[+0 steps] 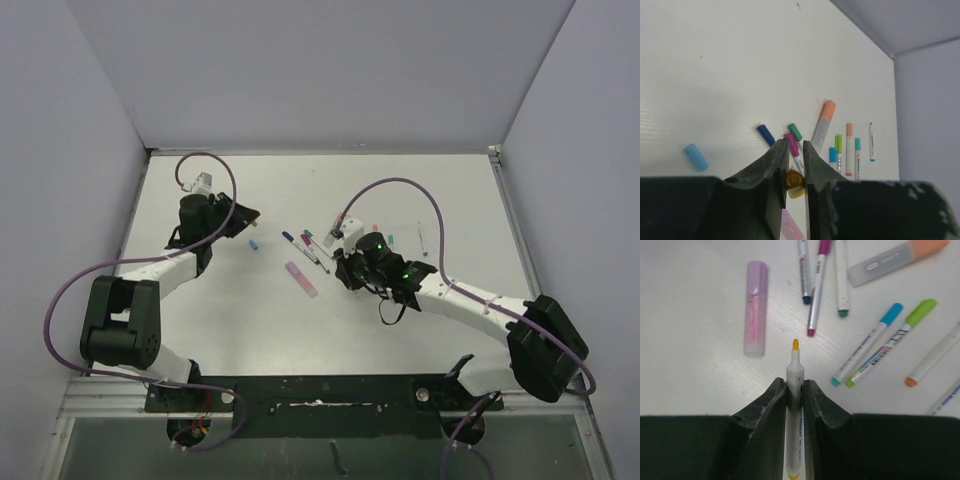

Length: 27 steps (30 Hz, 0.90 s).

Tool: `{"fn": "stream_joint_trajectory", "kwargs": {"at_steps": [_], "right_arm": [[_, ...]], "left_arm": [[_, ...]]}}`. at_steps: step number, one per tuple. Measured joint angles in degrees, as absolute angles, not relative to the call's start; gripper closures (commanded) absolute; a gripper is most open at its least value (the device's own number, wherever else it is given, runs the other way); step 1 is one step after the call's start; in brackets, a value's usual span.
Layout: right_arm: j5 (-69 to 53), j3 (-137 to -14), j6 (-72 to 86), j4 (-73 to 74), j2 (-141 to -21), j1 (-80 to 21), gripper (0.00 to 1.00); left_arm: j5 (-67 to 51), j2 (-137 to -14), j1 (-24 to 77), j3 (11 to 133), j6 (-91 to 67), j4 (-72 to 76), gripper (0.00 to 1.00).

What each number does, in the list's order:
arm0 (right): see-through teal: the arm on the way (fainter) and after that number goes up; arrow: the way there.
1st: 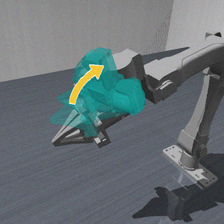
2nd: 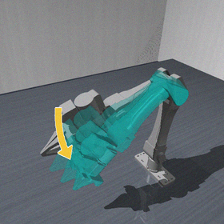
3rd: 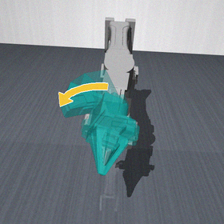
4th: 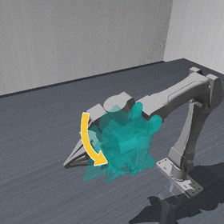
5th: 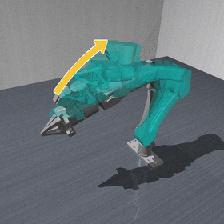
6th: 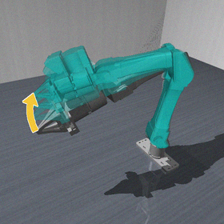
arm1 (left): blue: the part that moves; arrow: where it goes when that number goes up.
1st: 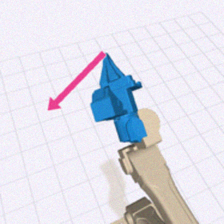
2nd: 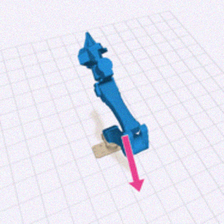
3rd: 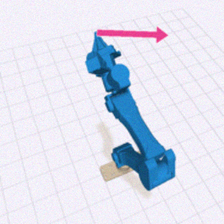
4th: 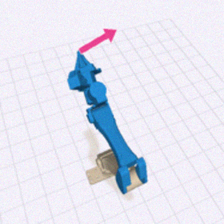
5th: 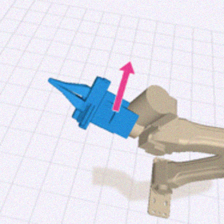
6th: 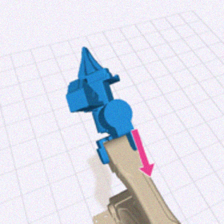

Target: Open the pen caps

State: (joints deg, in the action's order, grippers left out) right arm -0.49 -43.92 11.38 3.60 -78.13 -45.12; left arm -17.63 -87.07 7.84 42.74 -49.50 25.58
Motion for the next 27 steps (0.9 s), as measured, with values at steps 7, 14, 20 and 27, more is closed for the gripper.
{"fn": "stream_joint_trajectory", "kwargs": {"at_steps": [7, 14, 20, 27], "right_arm": [[5.93, -49.04, 11.46, 10.39, -73.56, -35.44, 1.00], [9.43, -53.74, 11.35, 16.38, -72.16, -24.84, 1.00], [9.91, -55.72, 11.33, 19.84, -72.29, -19.55, 1.00], [9.43, -57.80, 10.96, 20.99, -74.56, -15.09, 1.00]], "left_arm": [[-14.41, -87.92, 7.81, 45.67, -41.85, 11.84, 1.00], [-11.68, -92.09, 8.05, 47.37, -35.09, 0.78, 1.00], [-8.69, -95.09, 9.61, 51.42, -29.65, -8.29, 0.96], [-6.42, -95.92, 10.41, 53.80, -25.98, -13.19, 0.82]]}}
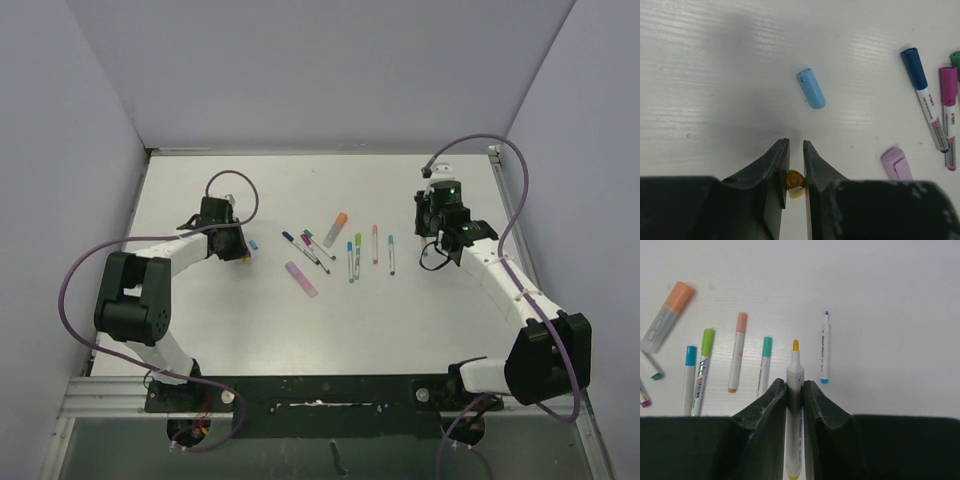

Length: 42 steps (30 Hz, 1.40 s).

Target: Open the pen caps

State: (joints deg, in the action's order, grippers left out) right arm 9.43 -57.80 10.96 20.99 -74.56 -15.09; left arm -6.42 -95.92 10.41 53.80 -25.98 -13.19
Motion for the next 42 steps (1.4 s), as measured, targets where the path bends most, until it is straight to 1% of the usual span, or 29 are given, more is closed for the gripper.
{"fn": "stream_joint_trajectory", "kwargs": {"at_steps": [6, 9, 10, 12, 14, 15, 16, 21, 27, 33, 35, 39, 40, 42], "right_arm": [[8.10, -60.23, 10.83, 21.10, -79.77, -9.28, 1.00], [7.38, -61.30, 10.50, 21.06, -82.87, -6.87, 1.00], [7.07, -61.69, 10.37, 21.08, -84.09, -6.07, 1.00], [6.63, -62.22, 10.17, 20.84, -86.54, -4.60, 1.00], [6.31, -62.50, 10.04, 20.36, -88.90, -3.31, 1.00], [6.04, -62.52, 10.02, 20.18, -89.95, -2.74, 1.00], [5.89, -62.54, 10.02, 20.10, -90.74, -2.33, 1.00], [5.28, -63.40, 10.02, 19.53, -95.48, -0.62, 1.00], [4.93, -65.17, 10.07, 18.48, -101.38, -0.19, 1.00], [4.84, -66.19, 10.09, 18.31, -105.03, 0.05, 1.00], [4.86, -66.52, 10.11, 18.31, -105.80, 0.10, 0.92], [4.82, -67.20, 10.52, 18.55, -106.76, 0.45, 0.61], [4.78, -67.31, 10.74, 18.57, -106.78, 0.47, 0.56], [4.71, -67.61, 11.05, 18.59, -106.78, 0.60, 0.55]], "left_arm": [[-4.99, -97.76, 10.81, 54.74, -24.21, -16.10, 0.66], [-4.71, -97.80, 11.07, 54.74, -23.55, -16.88, 0.61], [-4.71, -97.80, 11.11, 54.74, -23.40, -16.97, 0.57], [-4.67, -97.80, 11.20, 54.81, -23.11, -16.97, 0.42], [-4.54, -97.71, 11.35, 55.07, -22.94, -16.97, 0.15], [-4.21, -97.62, 11.51, 55.22, -22.52, -16.95, 0.05], [-3.75, -97.38, 11.66, 55.42, -22.35, -16.99, 0.03], [-0.38, -94.83, 13.28, 55.42, -21.78, -19.25, 0.02], [1.54, -86.74, 15.66, 53.04, -21.85, -19.05, 0.02], [1.83, -80.77, 15.77, 49.60, -23.03, -17.41, 0.02], [1.98, -79.48, 15.77, 48.45, -23.51, -16.91, 0.02], [2.20, -77.67, 15.77, 47.24, -24.23, -16.56, 0.02], [2.20, -77.32, 15.77, 47.16, -24.40, -16.53, 0.02], [2.17, -76.86, 15.77, 47.07, -24.64, -16.47, 0.02]]}}
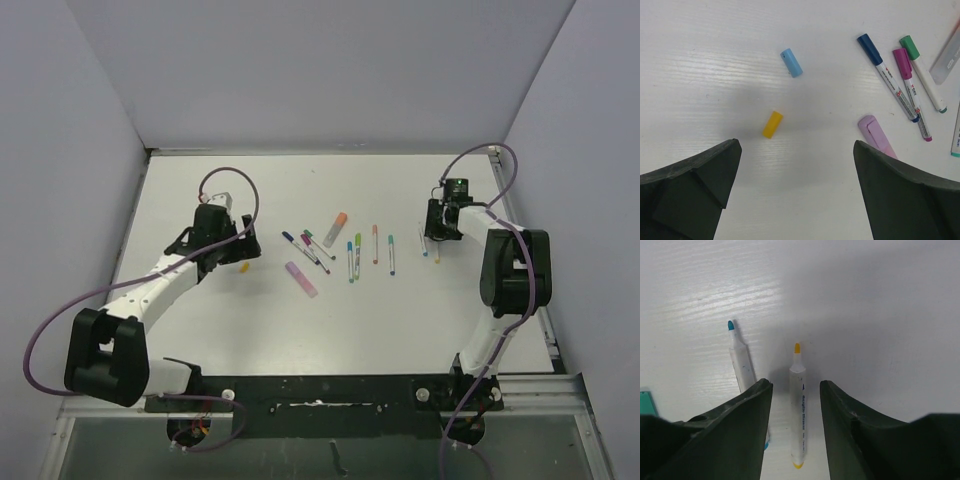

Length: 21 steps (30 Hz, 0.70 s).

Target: Open the pen caps

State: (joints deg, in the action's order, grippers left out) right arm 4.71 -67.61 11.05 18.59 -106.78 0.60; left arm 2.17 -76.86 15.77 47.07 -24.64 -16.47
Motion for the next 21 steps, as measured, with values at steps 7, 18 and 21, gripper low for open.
{"fn": "stream_joint_trajectory", "kwargs": {"at_steps": [7, 18, 21], "right_arm": [[4.71, -67.75, 11.16, 18.48, -106.54, 0.75, 0.49], [6.90, -66.08, 10.59, 18.65, -94.39, -11.38, 0.38], [6.87, -66.30, 11.46, 19.55, -94.59, -15.27, 0.38]], "left_arm": [[2.17, -75.24, 15.77, 46.17, -24.97, -16.29, 0.02], [1.74, -73.87, 17.19, 44.93, -25.34, -15.03, 0.02], [1.26, -73.87, 17.43, 44.49, -25.82, -13.76, 0.02]]}}
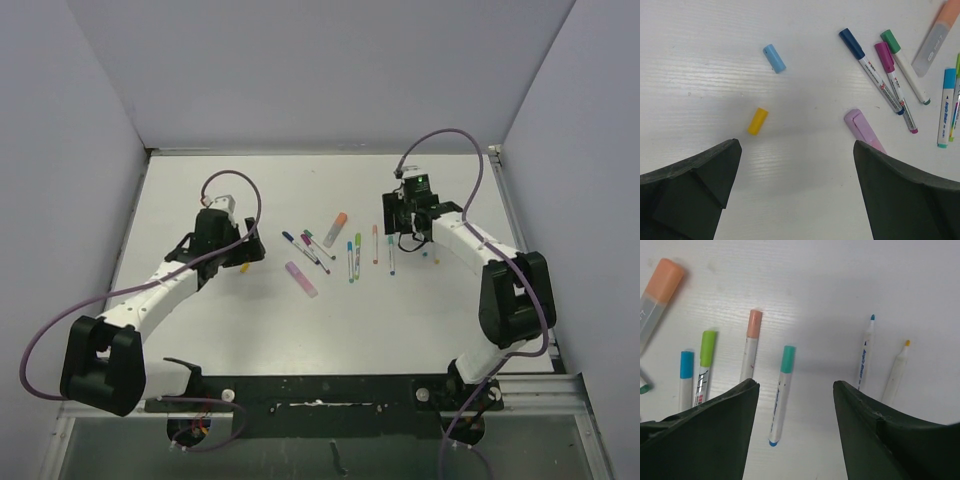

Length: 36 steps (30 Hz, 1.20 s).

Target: Open the pen caps

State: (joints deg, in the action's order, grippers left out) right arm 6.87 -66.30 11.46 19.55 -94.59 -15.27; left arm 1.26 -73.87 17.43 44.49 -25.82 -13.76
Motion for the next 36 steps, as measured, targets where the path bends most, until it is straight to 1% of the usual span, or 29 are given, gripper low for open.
{"fn": "stream_joint_trajectory", "kwargs": {"at_steps": [10, 20, 25, 27, 30, 33, 34, 36], "right_arm": [[6.92, -66.00, 14.85, 22.79, -99.09, -17.02, 0.42], [6.37, -65.69, 16.23, 23.03, -103.59, -18.48, 0.46], [5.98, -65.71, 16.97, 23.20, -105.54, -18.48, 0.49], [5.96, -65.76, 17.04, 23.24, -105.54, -18.48, 0.52], [5.91, -65.76, 17.12, 23.27, -105.54, -18.48, 0.62], [5.85, -65.73, 17.23, 23.27, -105.54, -18.41, 0.79], [5.80, -65.73, 17.34, 23.24, -105.54, -18.41, 0.86], [5.74, -65.71, 17.43, 23.24, -105.54, -18.41, 0.98]], "left_arm": [[0.82, -73.84, 18.20, 42.44, -26.87, -13.02, 0.02], [0.80, -73.82, 18.41, 42.37, -27.68, -12.62, 0.02], [0.80, -73.80, 18.68, 42.37, -27.90, -12.62, 0.02], [0.78, -73.69, 18.72, 42.37, -27.94, -12.62, 0.02], [0.78, -73.38, 18.72, 42.37, -28.05, -12.62, 0.02], [0.78, -73.17, 18.81, 42.37, -28.08, -12.62, 0.02], [0.78, -73.14, 18.85, 42.37, -28.10, -12.62, 0.02], [0.80, -73.14, 19.05, 42.37, -28.14, -12.62, 0.02]]}}
